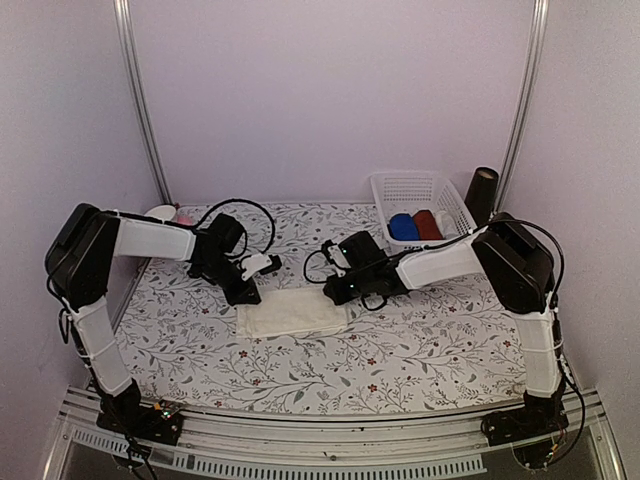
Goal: Roll the towels
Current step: Smooth out the towel at the center of the board.
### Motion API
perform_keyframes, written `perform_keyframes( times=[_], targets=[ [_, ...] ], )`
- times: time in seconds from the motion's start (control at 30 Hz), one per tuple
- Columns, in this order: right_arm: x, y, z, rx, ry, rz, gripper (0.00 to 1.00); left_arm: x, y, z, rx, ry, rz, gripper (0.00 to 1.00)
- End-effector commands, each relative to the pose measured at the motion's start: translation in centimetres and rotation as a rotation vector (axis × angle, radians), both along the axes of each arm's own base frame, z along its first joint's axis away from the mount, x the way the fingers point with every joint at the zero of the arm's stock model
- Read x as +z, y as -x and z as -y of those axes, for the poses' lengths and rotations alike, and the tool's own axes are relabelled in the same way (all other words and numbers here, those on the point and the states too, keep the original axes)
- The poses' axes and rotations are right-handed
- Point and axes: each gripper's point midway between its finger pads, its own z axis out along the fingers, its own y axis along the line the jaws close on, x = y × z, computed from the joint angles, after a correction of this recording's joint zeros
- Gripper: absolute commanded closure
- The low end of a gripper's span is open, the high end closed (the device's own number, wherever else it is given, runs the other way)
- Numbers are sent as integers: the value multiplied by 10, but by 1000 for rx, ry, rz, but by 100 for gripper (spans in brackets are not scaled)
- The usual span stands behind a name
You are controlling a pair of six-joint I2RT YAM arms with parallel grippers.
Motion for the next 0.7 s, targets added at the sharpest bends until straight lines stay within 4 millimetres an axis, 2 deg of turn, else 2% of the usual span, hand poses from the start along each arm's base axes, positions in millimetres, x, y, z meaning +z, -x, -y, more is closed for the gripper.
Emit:
perform_keyframes(
  times=[0.0, 0.13, 0.23, 0.3, 0.4, 0.5, 0.53, 0.67],
  targets=[
    [-14, -9, 9, -58, 36, -15, 83, -18, -3, -13, 27, -51, 7, 89],
    [-15, -8, 6, -47, 33, -21, 83, -33, -2, -19, 40, -88, -11, 88],
    [-4, -8, 7, -36, 29, -1, 83, -30, -5, -19, 44, -89, 5, 85],
    [6, -7, 9, -26, 31, 20, 82, -22, -10, -18, 46, -79, 29, 75],
    [28, -5, 15, -16, 39, 63, 72, -6, -20, -16, 51, -77, 87, 67],
    [49, -1, 26, -14, 47, 108, 61, 9, -29, -15, 54, -65, 136, 49],
    [59, 1, 31, -18, 50, 129, 57, 16, -31, -14, 55, -57, 153, 40],
    [79, 4, 56, -69, 97, 193, 39, 43, -30, -12, 54, -17, 209, 20]
  ],
)
